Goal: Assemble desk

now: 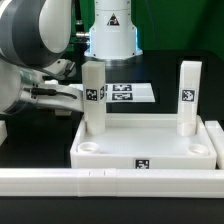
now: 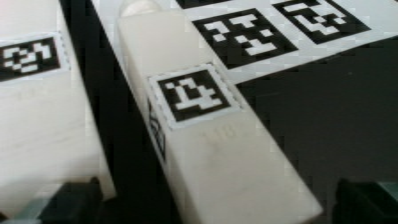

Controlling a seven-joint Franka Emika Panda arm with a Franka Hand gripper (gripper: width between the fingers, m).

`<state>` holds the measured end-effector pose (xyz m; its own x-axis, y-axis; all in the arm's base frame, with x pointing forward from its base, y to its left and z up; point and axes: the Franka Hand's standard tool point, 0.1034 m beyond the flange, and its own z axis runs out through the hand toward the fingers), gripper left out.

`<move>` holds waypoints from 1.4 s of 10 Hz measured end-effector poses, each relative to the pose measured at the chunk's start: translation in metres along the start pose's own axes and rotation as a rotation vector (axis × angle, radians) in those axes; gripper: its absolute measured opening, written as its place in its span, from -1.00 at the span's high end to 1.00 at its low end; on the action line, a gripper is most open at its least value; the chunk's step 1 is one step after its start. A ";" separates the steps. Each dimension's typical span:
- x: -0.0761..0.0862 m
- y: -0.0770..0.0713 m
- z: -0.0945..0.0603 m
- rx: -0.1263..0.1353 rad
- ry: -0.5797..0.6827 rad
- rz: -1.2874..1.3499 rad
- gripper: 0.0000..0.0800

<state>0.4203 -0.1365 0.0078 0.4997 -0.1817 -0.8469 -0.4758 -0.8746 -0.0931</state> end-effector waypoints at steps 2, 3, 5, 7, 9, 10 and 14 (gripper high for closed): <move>-0.001 0.002 0.005 0.001 -0.006 0.004 -0.62; 0.000 0.001 0.008 -0.004 -0.004 0.004 -0.62; 0.000 -0.002 0.009 -0.010 -0.006 0.000 -0.62; 0.000 -0.002 0.009 -0.010 -0.005 0.000 0.03; 0.000 -0.002 0.009 -0.010 -0.005 0.000 0.28; 0.000 -0.002 0.009 -0.010 -0.005 0.000 0.28; 0.002 -0.004 -0.009 -0.014 0.029 -0.062 0.28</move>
Offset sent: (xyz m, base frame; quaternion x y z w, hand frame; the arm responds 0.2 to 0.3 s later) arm -0.0082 0.0091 -0.0089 -0.0261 0.0038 0.0120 0.9996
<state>0.4296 -0.1373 0.0108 0.5487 -0.1401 -0.8242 -0.4334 -0.8907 -0.1371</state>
